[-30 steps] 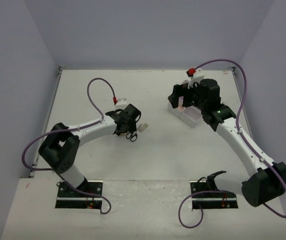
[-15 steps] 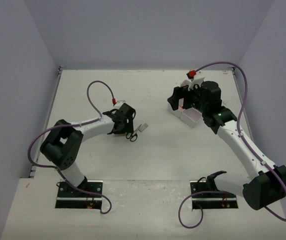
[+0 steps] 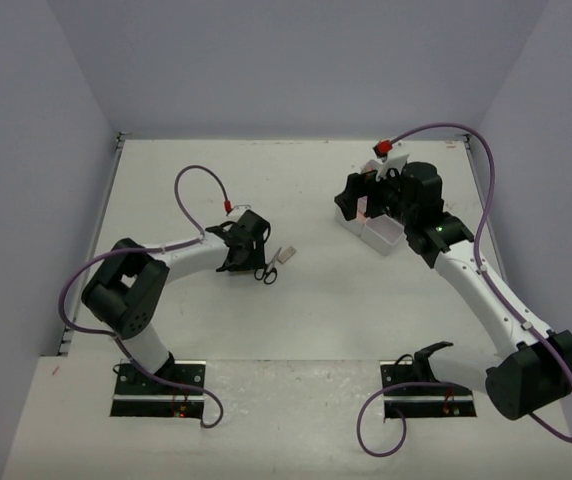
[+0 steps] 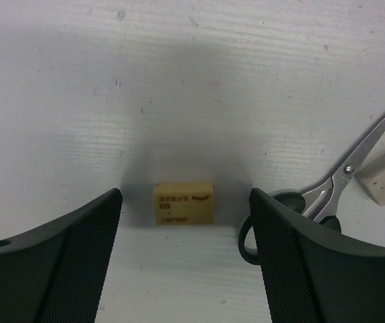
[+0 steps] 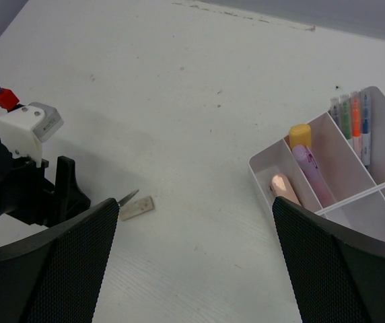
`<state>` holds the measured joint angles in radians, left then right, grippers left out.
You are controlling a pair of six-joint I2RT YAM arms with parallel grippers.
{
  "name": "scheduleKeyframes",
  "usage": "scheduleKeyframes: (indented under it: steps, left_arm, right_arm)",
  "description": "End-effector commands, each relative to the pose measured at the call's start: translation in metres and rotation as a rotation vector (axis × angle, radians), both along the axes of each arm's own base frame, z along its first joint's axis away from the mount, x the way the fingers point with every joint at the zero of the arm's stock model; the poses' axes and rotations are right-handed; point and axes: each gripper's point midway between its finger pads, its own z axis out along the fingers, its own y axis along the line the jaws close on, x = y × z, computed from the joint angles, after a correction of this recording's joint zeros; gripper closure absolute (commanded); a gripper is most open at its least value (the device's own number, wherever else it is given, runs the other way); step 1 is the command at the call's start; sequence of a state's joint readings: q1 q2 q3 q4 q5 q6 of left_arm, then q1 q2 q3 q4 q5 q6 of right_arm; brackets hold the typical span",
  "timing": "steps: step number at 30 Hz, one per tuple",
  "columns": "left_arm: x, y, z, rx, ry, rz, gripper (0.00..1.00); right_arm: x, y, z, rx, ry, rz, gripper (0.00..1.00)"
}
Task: Sort the stationery into containers
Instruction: Pick up the stationery from the center of the board.
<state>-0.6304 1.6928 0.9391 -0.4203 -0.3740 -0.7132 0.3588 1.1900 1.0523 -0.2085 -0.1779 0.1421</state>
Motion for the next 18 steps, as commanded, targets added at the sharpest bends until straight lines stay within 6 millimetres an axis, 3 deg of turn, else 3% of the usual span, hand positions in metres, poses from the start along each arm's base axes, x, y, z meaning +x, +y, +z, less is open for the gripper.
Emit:
scheduleKeyframes:
  steps: [1,5,11,15,18]
  left_arm:
    - [0.002,-0.001,0.014,-0.027,-0.046,0.001,0.21]
    - [0.003,0.002,0.013,-0.009,-0.044,0.005,0.23]
    - [-0.004,0.002,-0.002,-0.004,-0.006,-0.007,0.39]
    - [-0.006,0.001,-0.011,0.000,0.015,-0.018,0.42]
    - [-0.006,0.000,-0.015,-0.006,0.023,-0.025,0.57]
  right_arm:
    - [0.002,0.005,0.012,0.028,-0.037,0.028,0.01]
    - [0.000,0.006,0.014,0.032,-0.042,0.031,0.01]
    - [-0.002,0.005,0.017,0.039,-0.058,0.031,0.02]
    - [-0.006,0.006,0.021,0.051,-0.075,0.046,0.02]
    - [-0.008,0.008,0.023,0.066,-0.087,0.054,0.02]
